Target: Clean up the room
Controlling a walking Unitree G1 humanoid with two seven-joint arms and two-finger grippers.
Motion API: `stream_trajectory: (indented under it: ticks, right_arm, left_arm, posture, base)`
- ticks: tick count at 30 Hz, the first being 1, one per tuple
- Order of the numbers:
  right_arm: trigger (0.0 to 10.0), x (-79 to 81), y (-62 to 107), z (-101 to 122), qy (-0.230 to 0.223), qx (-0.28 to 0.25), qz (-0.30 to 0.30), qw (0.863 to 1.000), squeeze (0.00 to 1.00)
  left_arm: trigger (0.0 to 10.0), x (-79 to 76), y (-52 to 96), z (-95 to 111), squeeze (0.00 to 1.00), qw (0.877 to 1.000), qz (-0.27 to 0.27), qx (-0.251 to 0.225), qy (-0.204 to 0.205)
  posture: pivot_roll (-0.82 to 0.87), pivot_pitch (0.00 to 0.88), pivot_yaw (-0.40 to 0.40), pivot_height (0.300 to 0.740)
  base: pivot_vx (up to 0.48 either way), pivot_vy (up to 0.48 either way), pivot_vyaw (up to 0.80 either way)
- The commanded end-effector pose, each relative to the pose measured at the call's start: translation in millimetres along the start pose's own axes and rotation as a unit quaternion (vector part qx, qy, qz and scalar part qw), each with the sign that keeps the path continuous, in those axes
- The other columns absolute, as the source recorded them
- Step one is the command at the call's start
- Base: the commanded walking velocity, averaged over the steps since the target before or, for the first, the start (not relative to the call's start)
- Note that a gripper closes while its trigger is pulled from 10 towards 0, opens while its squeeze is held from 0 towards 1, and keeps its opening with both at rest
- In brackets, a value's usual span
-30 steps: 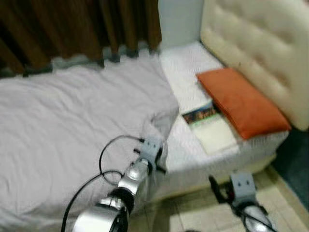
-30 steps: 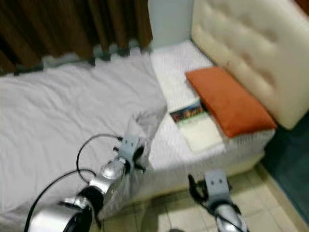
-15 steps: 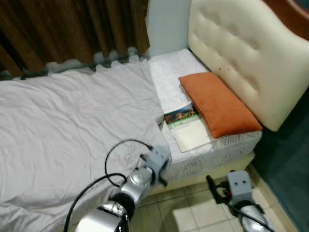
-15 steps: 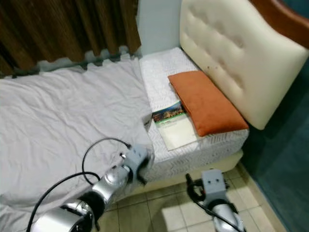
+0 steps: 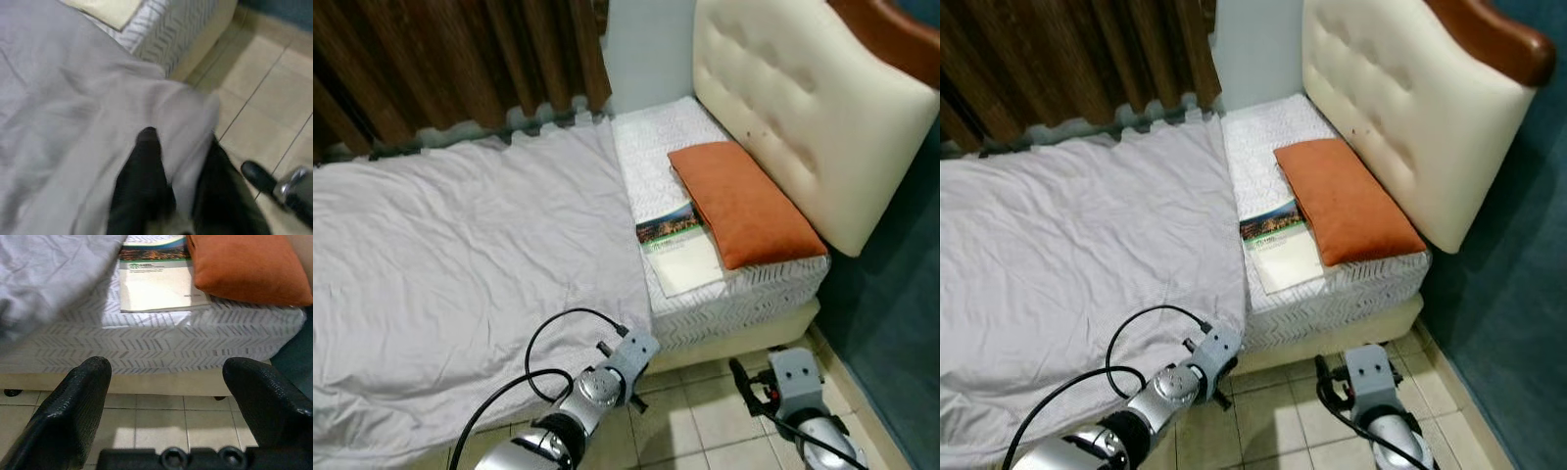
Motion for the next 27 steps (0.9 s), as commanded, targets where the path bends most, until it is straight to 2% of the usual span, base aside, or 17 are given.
stream_trajectory:
  ticks: [1,4,7,8,10,11,12,13,14,15,16,27]
  right_arm:
    - [10.0,1.9,-1.5,4,0.005,-0.006,0.004,1.0,0.0]
    - [10.0,1.4,-1.9,4,0.004,-0.008,0.0,1.0,0.0]
    - [10.0,-0.2,-3.8,9,-0.015,-0.019,-0.02,1.0,0.0]
    - [10.0,-0.2,-3.8,9,-0.015,-0.019,-0.02,1.0,0.0]
    - [10.0,-2.4,-3.6,10,-0.029,-0.024,-0.035,0.999,0.0]
    - [10.0,-2.4,-3.6,10,-0.029,-0.024,-0.035,0.999,0.0]
    - [10.0,-4.5,-2.7,11,-0.036,-0.027,-0.043,0.998,0.0]
    - [10.0,-4.5,-2.7,11,-0.036,-0.027,-0.043,0.998,0.0]
    - [10.0,-6.7,-2.1,13,-0.041,-0.032,-0.049,0.997,0.0]
    - [10.0,-6.7,-2.1,13,-0.041,-0.032,-0.049,0.997,0.0]
    - [10.0,-9.8,-2.7,17,-0.045,-0.041,-0.059,0.996,0.0]
    - [10.0,-9.8,-2.7,17,-0.045,-0.041,-0.059,0.996,0.0]
  left_arm:
    - [10.0,-62.5,-11.2,52,1.0,0.994,-0.072,-0.073,0.028]
    - [10.0,-55.7,-10.7,59,1.0,0.993,-0.066,-0.091,0.038]
    - [10.0,-4.4,-0.1,57,1.0,0.985,-0.031,-0.141,0.097]
    - [10.0,-4.4,-0.1,57,1.0,0.985,-0.031,-0.141,0.097]
    - [10.0,31.8,17.3,49,1.0,0.977,0.006,-0.189,0.098]
    - [10.0,31.8,17.3,49,1.0,0.977,0.006,-0.189,0.098]
    - [10.0,48.2,29.0,44,1.0,0.972,0.037,-0.209,0.102]
    - [10.0,48.2,29.0,44,1.0,0.972,0.037,-0.209,0.102]
    - [10.0,62.6,42.7,40,1.0,0.965,0.07,-0.229,0.111]
    - [10.0,62.6,42.7,40,1.0,0.965,0.07,-0.229,0.111]
    - [10.0,75.9,57.6,36,1.0,0.955,0.105,-0.242,0.132]
    - [10.0,75.9,57.6,36,1.0,0.955,0.105,-0.242,0.132]
  posture:
    - [-0.33,0.122,0.103,0.74]
    - [-0.32,0.115,0.106,0.74]
    - [-0.28,0.095,0.13,0.74]
    - [-0.28,0.095,0.13,0.74]
    - [-0.24,0.057,0.141,0.74]
    - [-0.24,0.057,0.141,0.74]
    - [-0.21,0.035,0.144,0.74]
    - [-0.21,0.035,0.144,0.74]
    - [-0.21,0.03,0.143,0.74]
    - [-0.21,0.03,0.143,0.74]
    - [-0.17,0.0,0.133,0.74]
    - [-0.17,0.0,0.133,0.74]
  base:
    - [0.0,0.0,0.0]
    - [0.0,0.0,0.0]
    - [0.0,0.0,0.0]
    - [0.0,0.0,0.0]
    - [0.0,0.0,0.0]
    - [0.0,0.0,0.0]
    - [0.0,0.0,0.0]
    - [0.0,0.0,0.0]
    - [0.0,0.0,0.0]
    - [0.0,0.0,0.0]
    - [0.0,0.0,0.0]
    - [0.0,0.0,0.0]
Point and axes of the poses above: a point about 5 cm out from each wrist's last joint towards the gripper, its own y axis pointing back from the gripper into the wrist, its own z axis along the axis of the wrist's last joint, x = y × z, the point moved 3 cm from there along -y, pointing out of the wrist towards the gripper, and after that the axes turned 6 degrees about y, right-handed, at the moved point
